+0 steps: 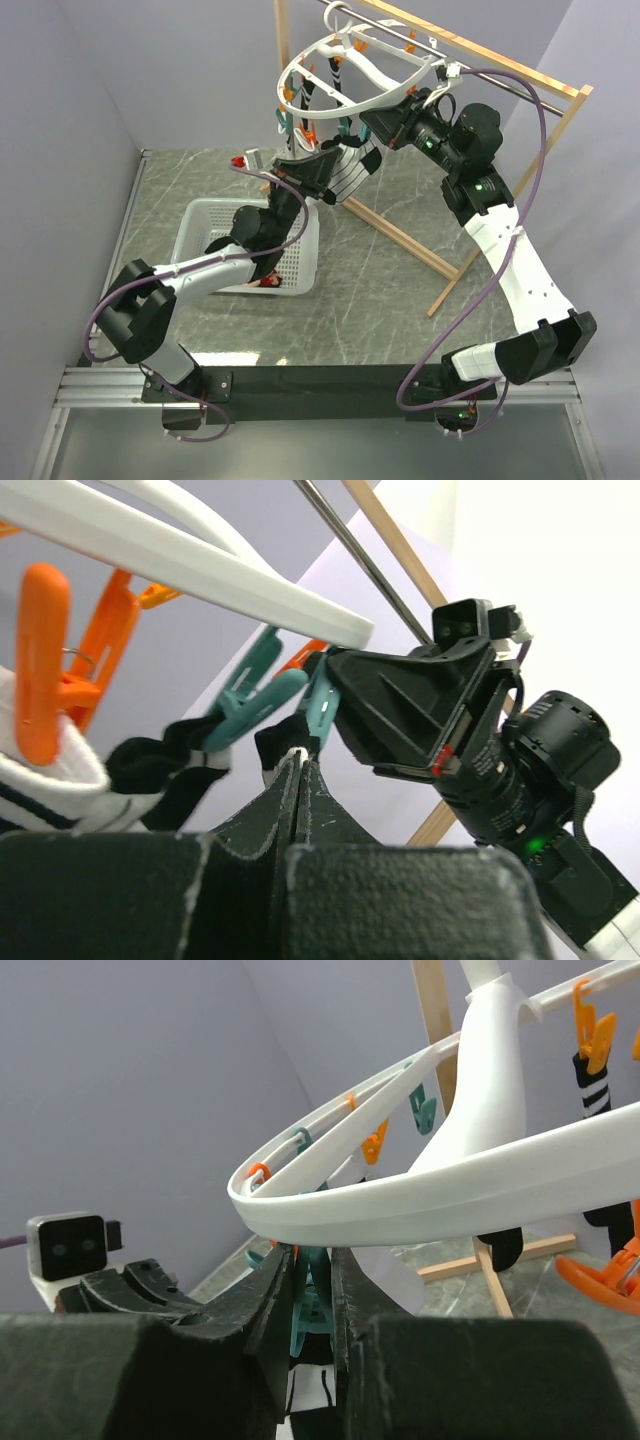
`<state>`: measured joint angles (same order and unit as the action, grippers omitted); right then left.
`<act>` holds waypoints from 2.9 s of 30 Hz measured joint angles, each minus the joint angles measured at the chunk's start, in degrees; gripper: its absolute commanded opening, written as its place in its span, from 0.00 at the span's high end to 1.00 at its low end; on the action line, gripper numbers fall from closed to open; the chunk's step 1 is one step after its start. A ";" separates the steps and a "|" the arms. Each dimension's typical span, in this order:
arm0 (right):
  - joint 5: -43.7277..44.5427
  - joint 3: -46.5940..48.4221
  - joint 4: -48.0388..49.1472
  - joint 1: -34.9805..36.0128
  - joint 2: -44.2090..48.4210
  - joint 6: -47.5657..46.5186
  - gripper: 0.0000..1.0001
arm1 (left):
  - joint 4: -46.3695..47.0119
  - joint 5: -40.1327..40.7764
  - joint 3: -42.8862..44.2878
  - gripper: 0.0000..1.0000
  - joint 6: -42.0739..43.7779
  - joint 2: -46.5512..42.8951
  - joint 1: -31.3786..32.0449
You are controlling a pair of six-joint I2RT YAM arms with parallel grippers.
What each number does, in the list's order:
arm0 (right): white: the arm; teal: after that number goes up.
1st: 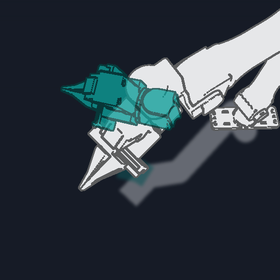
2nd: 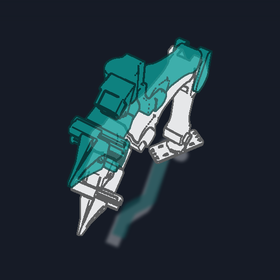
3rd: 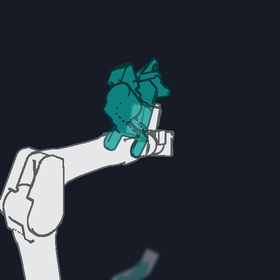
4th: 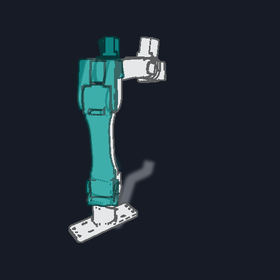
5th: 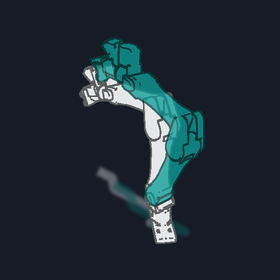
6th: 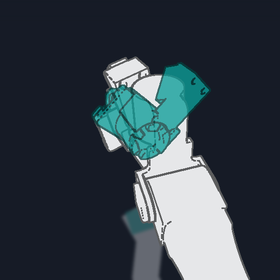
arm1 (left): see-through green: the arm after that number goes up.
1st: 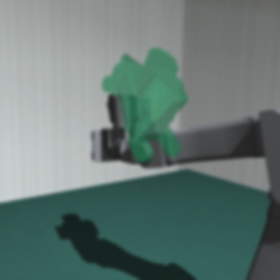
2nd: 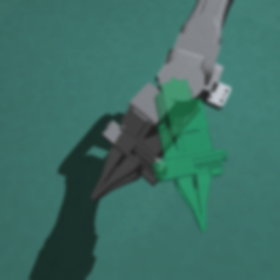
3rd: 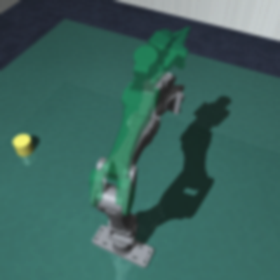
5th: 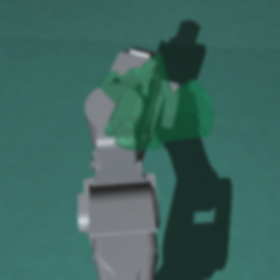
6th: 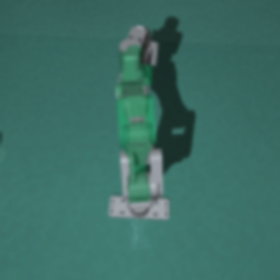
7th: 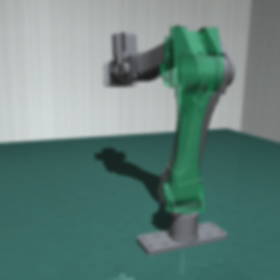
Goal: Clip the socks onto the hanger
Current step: Clamp the sock onto the hanger.
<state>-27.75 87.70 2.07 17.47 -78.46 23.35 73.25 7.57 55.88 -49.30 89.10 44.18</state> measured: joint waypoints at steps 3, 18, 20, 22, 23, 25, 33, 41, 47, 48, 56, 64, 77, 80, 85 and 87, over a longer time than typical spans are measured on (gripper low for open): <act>0.02 0.02 0.04 -0.02 0.17 0.39 1.00 | -0.98 -0.26 0.42 0.99 0.31 0.02 -0.35; -0.33 0.07 0.02 -0.11 0.17 0.85 1.00 | -15.61 -9.84 3.63 0.99 14.45 -0.44 -1.29; -0.44 0.09 0.02 -0.11 0.17 0.74 1.00 | -16.13 -10.82 3.56 0.99 15.30 -0.83 -1.84; -0.72 0.09 0.04 -0.11 0.17 0.55 1.00 | -16.17 -11.76 3.50 0.99 15.98 -1.42 -2.43; -0.98 0.09 0.04 -0.13 0.17 0.37 1.00 | -16.11 -12.35 3.50 0.99 16.31 -1.68 -2.71; -1.53 0.09 0.04 -0.13 0.17 0.00 1.00 | -15.74 -13.97 3.50 0.99 17.09 -2.05 -3.50; -3.63 0.09 0.26 -0.39 0.17 -0.70 1.00 | -14.53 -22.34 5.66 0.99 16.94 -0.48 -6.23; -4.72 0.09 0.63 -0.57 0.17 -0.68 1.00 | -11.74 -27.43 8.63 0.99 15.34 2.43 -6.45; -4.90 0.09 0.68 -0.68 0.17 -0.83 1.00 | -10.40 -28.74 8.94 1.00 15.19 2.69 -6.45; -4.92 0.09 0.70 -0.70 0.17 -0.85 1.00 | -10.27 -28.74 8.94 0.99 15.21 2.69 -6.45; -5.88 0.09 1.07 -1.16 0.17 -0.44 1.00 | -9.22 -28.72 8.96 0.99 15.45 2.69 -6.49; -7.45 0.09 1.84 -1.40 0.17 0.20 1.00 | -7.67 -28.55 9.18 0.99 14.97 2.69 -7.74; -10.60 -0.31 4.46 -1.88 0.17 1.55 1.00 | -7.02 -29.00 12.57 1.00 14.29 4.83 -8.15; -11.32 -0.31 4.55 -2.01 0.17 1.79 1.00 | -7.06 -29.05 12.57 0.99 14.25 4.98 -8.17; -12.37 -0.31 4.74 -2.25 0.13 2.19 0.99 | -6.78 -29.16 12.57 0.99 14.05 4.98 -8.46; -12.74 -0.28 4.74 -2.34 0.07 2.12 0.98 | -6.51 -29.18 12.57 0.99 13.70 4.98 -8.70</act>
<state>-40.49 87.42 6.81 15.14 -78.39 25.47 66.74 -21.61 68.45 -35.59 94.08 35.48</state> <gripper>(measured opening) 0.221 0.014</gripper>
